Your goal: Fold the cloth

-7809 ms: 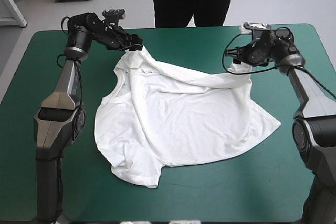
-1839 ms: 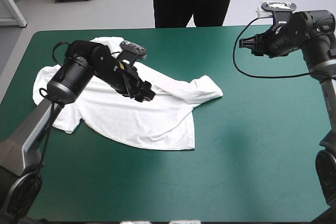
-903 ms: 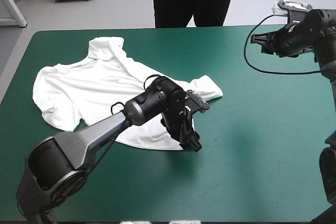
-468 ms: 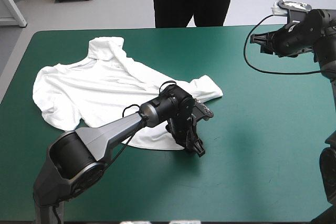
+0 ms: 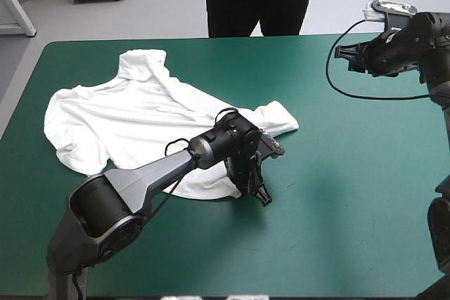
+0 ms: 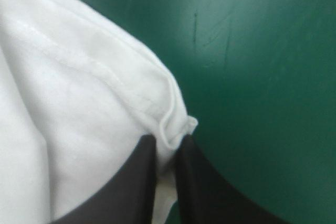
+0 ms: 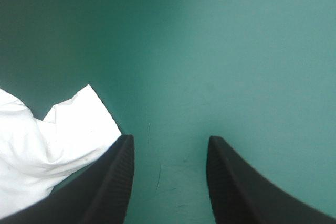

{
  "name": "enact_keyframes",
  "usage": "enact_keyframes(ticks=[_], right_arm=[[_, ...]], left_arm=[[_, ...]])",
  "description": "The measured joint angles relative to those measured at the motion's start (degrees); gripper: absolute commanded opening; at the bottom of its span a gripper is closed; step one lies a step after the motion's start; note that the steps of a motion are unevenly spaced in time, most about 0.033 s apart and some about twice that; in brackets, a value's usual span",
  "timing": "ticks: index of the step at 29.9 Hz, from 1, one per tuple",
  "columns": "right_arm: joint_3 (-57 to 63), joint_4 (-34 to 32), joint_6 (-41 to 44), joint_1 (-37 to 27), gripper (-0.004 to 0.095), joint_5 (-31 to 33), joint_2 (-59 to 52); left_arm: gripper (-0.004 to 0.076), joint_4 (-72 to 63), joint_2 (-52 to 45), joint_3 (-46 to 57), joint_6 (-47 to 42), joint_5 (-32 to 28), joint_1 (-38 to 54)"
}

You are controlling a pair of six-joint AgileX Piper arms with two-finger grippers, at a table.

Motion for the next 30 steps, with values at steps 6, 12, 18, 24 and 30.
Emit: enact_keyframes(ticks=[6, 12, 18, 24, 30], right_arm=[[0.00, 2.08, -2.88, 0.00, 0.0414, 0.50, 0.00], [0.00, 4.54, -5.38, 0.61, 0.0472, 1.35, 0.13], [-0.18, 4.69, -7.03, 3.47, 0.0552, 2.39, 4.29], [-0.18, 2.96, -7.27, 7.33, 0.0550, 2.65, 9.95], [-0.18, 2.10, -7.27, 9.88, 0.0550, 2.14, 14.61]], left_arm=[[-0.0009, -0.63, 0.00, 0.00, 0.18, 0.31, 0.00], [-0.0009, -0.76, -0.34, 2.40, 0.42, -1.27, 0.00], [-0.0009, -1.18, -1.69, 5.31, 0.59, -4.04, 0.00], [-0.0009, -1.99, -2.43, 6.10, 1.22, -5.03, 0.17], [-0.0009, -2.75, -2.83, 6.46, 1.97, -5.38, 0.37]])
